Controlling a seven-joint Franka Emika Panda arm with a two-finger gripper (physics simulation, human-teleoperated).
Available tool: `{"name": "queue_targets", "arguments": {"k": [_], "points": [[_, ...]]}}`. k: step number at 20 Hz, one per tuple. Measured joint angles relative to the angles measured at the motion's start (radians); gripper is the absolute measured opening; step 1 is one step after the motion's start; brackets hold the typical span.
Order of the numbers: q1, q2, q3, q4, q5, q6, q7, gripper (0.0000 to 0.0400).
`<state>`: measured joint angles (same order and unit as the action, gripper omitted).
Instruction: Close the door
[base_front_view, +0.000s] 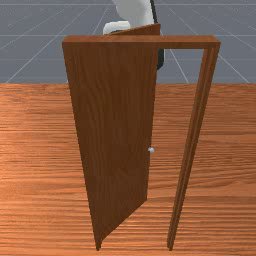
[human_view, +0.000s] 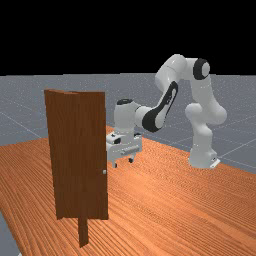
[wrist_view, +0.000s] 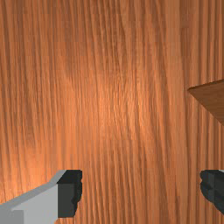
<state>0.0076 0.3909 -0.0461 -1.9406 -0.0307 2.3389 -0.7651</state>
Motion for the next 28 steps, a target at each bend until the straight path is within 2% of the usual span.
{"name": "queue_targets", "arguments": {"k": [1, 2, 3, 5, 7, 8, 15, 17, 20, 22, 23, 28], "points": [[0.0, 0.0, 0.0, 0.0, 0.0, 0.0, 0.0, 0.0243], [0.0, 0.0, 0.0, 0.0, 0.0, 0.0, 0.0, 0.0148], [0.0, 0.0, 0.0, 0.0, 0.0, 0.0, 0.0, 0.009], [0.0, 0.0, 0.0, 0.0, 0.0, 0.0, 0.0, 0.0033], [0.003, -0.076, -0.004, -0.119, -0.005, 0.042, 0.016, 0.0012], [-0.002, -0.074, 0.0, -0.122, 0.004, 0.05, -0.004, 0.0007], [-0.003, 0.01, 0.002, 0.007, 0.004, 0.002, -0.005, 0.0], [-0.003, 0.063, 0.003, 0.093, 0.007, -0.025, -0.003, 0.0], [-0.009, 0.277, 0.009, 0.459, 0.013, -0.179, -0.015, 0.0], [-0.014, 0.453, 0.01, 0.768, 0.017, -0.313, -0.017, 0.0], [-0.015, 0.496, 0.01, 0.838, 0.019, -0.339, -0.011, 0.0], [-0.016, 0.503, 0.01, 0.844, 0.019, -0.345, -0.011, 0.0]]}}
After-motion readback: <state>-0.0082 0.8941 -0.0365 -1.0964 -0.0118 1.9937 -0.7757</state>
